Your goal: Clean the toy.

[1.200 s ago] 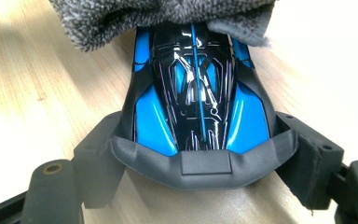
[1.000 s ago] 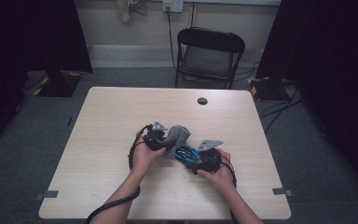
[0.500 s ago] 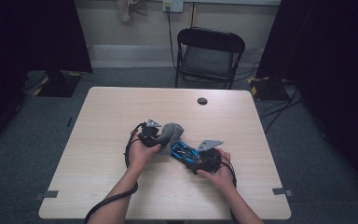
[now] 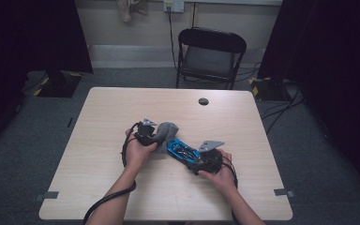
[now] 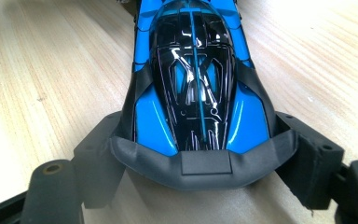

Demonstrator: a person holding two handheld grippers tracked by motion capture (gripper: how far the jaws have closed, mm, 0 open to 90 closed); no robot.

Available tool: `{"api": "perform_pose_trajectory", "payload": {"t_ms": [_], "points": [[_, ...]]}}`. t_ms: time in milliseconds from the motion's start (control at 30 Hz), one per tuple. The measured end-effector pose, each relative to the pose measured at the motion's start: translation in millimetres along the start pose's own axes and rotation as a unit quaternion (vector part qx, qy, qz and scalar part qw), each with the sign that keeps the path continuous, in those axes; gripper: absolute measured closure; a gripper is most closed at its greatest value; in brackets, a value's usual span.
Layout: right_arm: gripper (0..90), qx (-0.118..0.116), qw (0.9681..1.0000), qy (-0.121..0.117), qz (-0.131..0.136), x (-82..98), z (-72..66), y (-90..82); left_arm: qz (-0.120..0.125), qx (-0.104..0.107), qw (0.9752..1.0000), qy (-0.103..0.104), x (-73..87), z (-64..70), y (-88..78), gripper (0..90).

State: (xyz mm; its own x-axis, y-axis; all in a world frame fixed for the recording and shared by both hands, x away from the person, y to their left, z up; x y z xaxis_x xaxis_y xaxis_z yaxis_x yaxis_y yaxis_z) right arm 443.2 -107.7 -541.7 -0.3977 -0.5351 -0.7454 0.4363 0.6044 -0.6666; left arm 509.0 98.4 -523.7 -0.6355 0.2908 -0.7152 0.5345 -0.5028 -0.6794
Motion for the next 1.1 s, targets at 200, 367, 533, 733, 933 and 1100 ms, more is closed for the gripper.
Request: {"api": "perform_pose_trajectory", "payload": {"t_ms": [200,367,533,733,933,1100], "points": [[24.2,0.0,1.0,0.0,0.0,0.0,0.0,0.0,-0.004,-0.007,1.0,-0.003,3.8,-6.0,2.1,66.6],[24.2,0.0,1.0,0.0,0.0,0.0,0.0,0.0,-0.002,-0.013,0.9999,-0.004,2.2,-6.6,-2.6,66.7],[24.2,0.0,1.0,0.0,0.0,0.0,0.0,0.0,0.006,0.006,0.9999,0.009,-1.1,4.9,-14.4,66.7],[24.2,0.0,1.0,0.0,0.0,0.0,0.1,0.0,0.016,0.041,0.9982,0.04,-10.8,29.3,-25.6,66.7],[24.2,0.0,1.0,0.0,0.0,0.0,0.1,0.0,0.028,0.09,0.993,0.071,-15.0,71.3,-26.6,66.7],[24.2,0.0,1.0,0.0,0.0,0.0,0.0,0.0,0.022,0.113,0.9886,0.097,-12.9,100.2,-17.0,66.6]]}}
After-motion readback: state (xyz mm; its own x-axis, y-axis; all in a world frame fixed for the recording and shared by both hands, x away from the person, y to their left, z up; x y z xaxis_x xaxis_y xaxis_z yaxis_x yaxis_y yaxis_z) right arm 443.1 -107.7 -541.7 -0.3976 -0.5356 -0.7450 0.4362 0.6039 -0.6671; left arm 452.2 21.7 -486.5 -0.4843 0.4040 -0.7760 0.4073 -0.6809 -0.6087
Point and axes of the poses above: each handheld gripper's, and its own axes: y roughly forward along the jaws, x roughly out of its underside, z roughly to its right, the point moved 6 cm from there along y, roughly forward along the jaws
